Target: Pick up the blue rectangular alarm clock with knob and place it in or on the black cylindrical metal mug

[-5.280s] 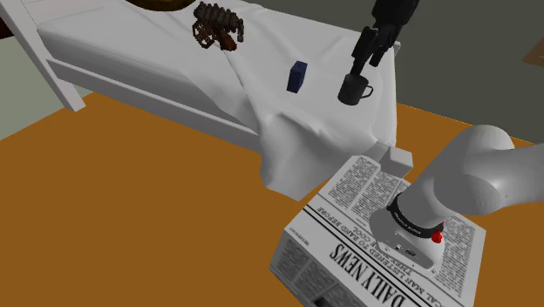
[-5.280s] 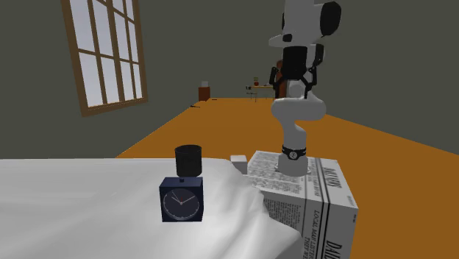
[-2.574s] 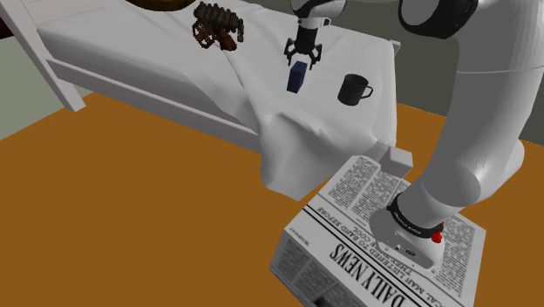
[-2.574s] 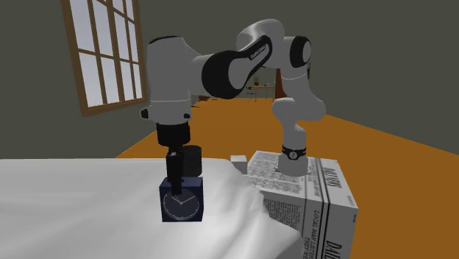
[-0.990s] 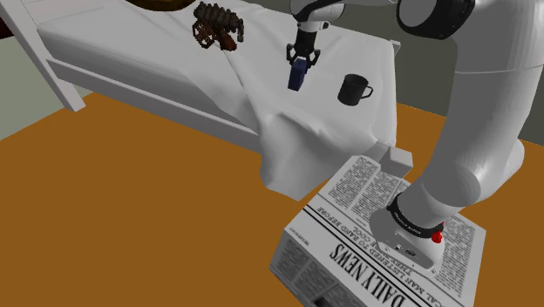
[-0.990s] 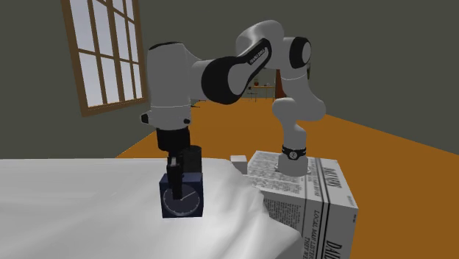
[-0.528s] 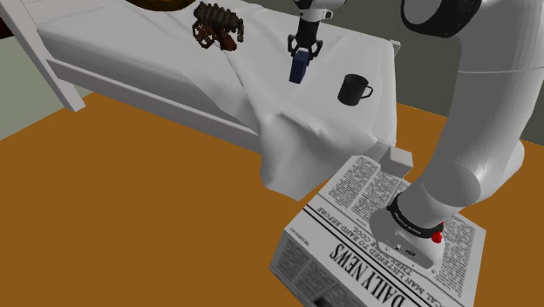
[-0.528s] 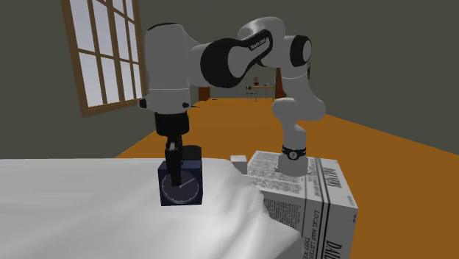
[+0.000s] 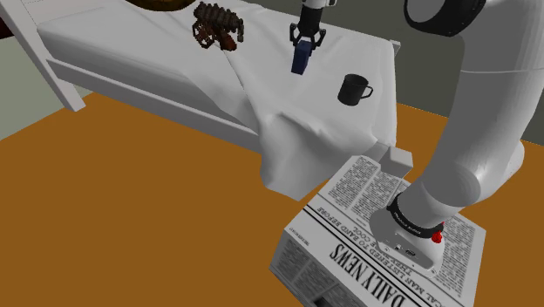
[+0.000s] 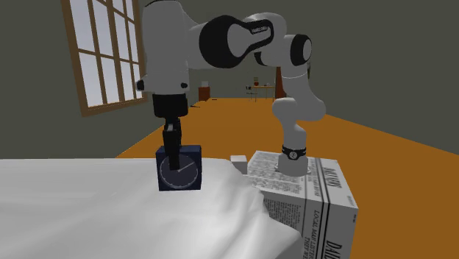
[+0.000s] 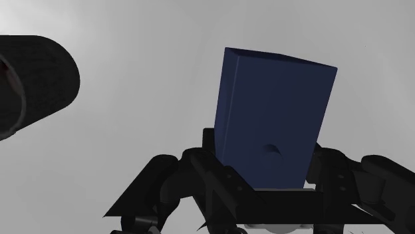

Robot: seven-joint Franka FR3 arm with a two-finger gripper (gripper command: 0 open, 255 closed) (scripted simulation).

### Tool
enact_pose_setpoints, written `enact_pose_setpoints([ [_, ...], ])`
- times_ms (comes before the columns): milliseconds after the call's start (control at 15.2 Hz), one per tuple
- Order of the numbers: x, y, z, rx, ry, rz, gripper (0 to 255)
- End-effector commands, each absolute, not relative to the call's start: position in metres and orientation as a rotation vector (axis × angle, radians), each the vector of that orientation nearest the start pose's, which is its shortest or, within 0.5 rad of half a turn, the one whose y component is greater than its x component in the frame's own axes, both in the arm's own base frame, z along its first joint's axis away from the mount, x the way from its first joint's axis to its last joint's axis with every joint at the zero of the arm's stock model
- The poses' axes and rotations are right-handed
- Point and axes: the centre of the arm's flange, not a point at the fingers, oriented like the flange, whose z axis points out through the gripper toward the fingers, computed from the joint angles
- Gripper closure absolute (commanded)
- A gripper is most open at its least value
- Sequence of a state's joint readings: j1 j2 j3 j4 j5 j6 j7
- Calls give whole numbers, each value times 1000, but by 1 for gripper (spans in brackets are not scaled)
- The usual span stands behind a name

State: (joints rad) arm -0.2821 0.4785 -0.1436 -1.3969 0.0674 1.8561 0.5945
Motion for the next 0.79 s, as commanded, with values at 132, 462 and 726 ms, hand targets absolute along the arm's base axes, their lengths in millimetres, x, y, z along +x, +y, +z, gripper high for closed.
enact_pose_setpoints([
  [132,642,-265,455,-2741,1541,23,255],
  [462,642,-265,481,-2741,1541,23,255],
  [726,642,-265,502,-2741,1541,23,255],
])
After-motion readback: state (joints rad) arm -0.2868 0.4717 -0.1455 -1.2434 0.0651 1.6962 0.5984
